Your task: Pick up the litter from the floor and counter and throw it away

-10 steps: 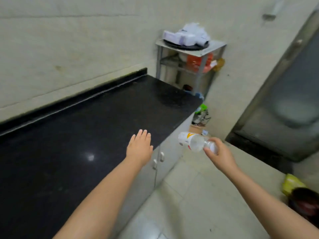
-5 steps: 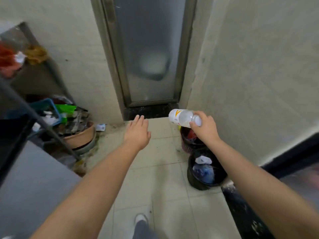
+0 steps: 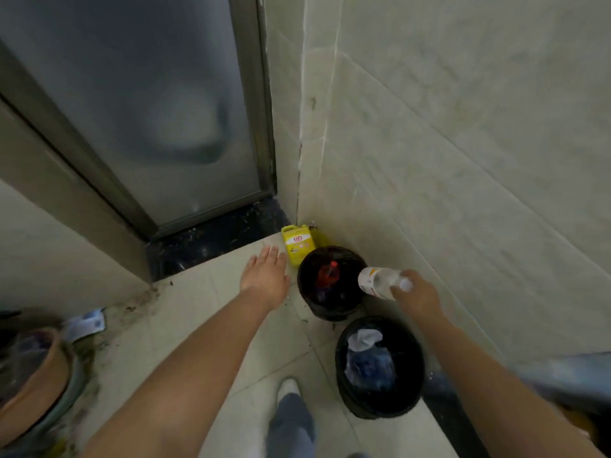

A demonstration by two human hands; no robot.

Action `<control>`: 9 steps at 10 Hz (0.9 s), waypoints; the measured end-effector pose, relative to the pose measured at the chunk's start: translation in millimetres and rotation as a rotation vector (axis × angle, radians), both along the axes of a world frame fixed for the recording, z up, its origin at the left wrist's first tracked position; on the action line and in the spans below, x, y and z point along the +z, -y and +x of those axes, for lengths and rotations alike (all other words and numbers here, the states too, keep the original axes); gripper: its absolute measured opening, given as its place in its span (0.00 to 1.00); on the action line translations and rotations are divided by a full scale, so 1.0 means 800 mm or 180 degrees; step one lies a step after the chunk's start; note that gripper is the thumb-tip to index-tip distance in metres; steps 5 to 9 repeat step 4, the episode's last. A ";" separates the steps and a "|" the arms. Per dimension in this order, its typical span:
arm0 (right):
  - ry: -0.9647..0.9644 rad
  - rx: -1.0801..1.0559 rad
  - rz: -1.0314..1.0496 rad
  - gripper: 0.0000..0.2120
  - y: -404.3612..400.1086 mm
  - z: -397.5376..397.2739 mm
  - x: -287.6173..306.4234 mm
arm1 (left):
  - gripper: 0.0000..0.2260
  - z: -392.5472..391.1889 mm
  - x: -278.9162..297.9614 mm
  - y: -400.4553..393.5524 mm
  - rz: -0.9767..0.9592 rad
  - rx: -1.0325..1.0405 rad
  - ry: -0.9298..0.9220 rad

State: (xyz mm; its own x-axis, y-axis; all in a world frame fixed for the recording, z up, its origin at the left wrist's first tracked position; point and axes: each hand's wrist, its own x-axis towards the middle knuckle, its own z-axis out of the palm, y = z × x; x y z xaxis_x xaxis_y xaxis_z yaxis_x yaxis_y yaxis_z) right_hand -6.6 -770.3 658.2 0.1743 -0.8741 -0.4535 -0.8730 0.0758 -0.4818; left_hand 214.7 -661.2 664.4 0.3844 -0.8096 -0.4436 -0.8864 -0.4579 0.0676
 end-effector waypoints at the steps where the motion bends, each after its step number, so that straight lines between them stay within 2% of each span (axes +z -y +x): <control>1: -0.0280 -0.0041 0.0246 0.22 0.029 0.021 -0.039 | 0.25 0.024 -0.029 0.045 0.0205 -0.0158 -0.0117; 2: -0.0385 -0.0035 0.0577 0.22 0.057 0.046 -0.081 | 0.24 0.040 -0.059 0.079 0.0379 -0.0260 -0.0179; 4: -0.0477 0.0616 0.1316 0.28 0.091 0.106 -0.138 | 0.23 0.065 -0.093 0.114 0.0422 -0.0163 -0.0288; 9: -0.0477 0.0616 0.1316 0.28 0.091 0.106 -0.138 | 0.23 0.065 -0.093 0.114 0.0422 -0.0163 -0.0288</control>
